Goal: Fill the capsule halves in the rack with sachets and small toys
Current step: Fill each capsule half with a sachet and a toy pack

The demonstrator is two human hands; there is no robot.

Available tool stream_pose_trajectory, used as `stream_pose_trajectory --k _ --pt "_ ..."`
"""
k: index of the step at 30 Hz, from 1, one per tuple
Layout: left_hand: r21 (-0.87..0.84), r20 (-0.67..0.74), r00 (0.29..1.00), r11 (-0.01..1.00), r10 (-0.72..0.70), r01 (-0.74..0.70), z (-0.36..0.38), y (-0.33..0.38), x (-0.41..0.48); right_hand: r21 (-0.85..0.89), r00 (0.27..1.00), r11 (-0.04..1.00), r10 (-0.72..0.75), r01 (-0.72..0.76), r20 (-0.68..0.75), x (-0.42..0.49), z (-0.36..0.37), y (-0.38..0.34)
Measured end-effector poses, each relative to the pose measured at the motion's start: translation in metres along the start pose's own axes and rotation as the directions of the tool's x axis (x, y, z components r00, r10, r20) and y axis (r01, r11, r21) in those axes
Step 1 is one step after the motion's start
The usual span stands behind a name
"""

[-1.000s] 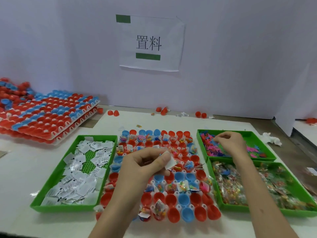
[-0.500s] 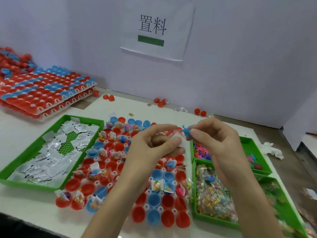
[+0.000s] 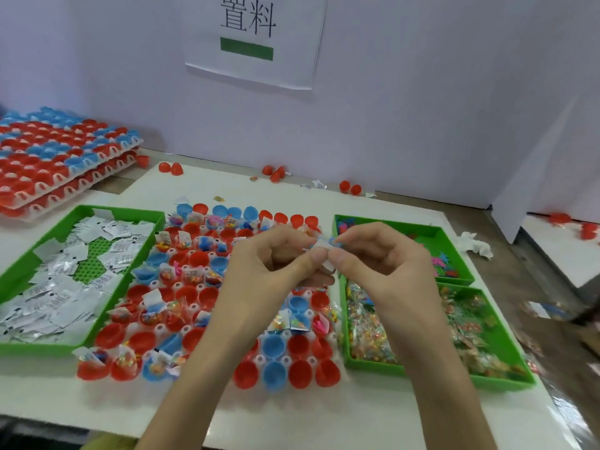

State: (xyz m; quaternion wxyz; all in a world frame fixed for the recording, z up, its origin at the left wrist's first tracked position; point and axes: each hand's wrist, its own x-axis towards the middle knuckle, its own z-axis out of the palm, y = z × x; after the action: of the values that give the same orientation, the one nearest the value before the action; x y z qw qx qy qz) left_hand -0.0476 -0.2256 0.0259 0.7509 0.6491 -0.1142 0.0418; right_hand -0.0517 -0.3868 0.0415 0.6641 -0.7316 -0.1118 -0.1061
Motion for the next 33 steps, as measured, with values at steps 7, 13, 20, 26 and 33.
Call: stream_pose_trajectory --k 7,13,20,26,33 --pt "0.182 0.028 0.999 0.983 -0.018 0.012 -0.055 0.011 -0.005 -0.045 0.999 0.999 0.009 -0.01 -0.033 -0.002 0.048 -0.002" --pt "0.082 -0.045 0.998 0.996 -0.042 0.045 -0.082 0.015 -0.017 -0.077 1.0 0.997 -0.03 0.029 -0.008 -0.01 0.08 -0.001" --pt "0.034 -0.057 0.998 0.999 -0.001 0.003 -0.093 0.022 -0.032 -0.029 0.997 0.997 -0.077 0.077 0.008 -0.02 0.097 -0.001" --pt "0.015 -0.114 0.993 1.0 0.014 -0.012 -0.079 0.026 -0.04 -0.028 0.995 0.995 -0.1 0.1 0.021 -0.024 0.088 -0.012" --pt "0.024 -0.103 0.995 1.0 0.012 -0.01 -0.046 0.016 -0.046 -0.019 0.999 0.999 -0.042 0.043 0.013 -0.038 0.054 -0.013"
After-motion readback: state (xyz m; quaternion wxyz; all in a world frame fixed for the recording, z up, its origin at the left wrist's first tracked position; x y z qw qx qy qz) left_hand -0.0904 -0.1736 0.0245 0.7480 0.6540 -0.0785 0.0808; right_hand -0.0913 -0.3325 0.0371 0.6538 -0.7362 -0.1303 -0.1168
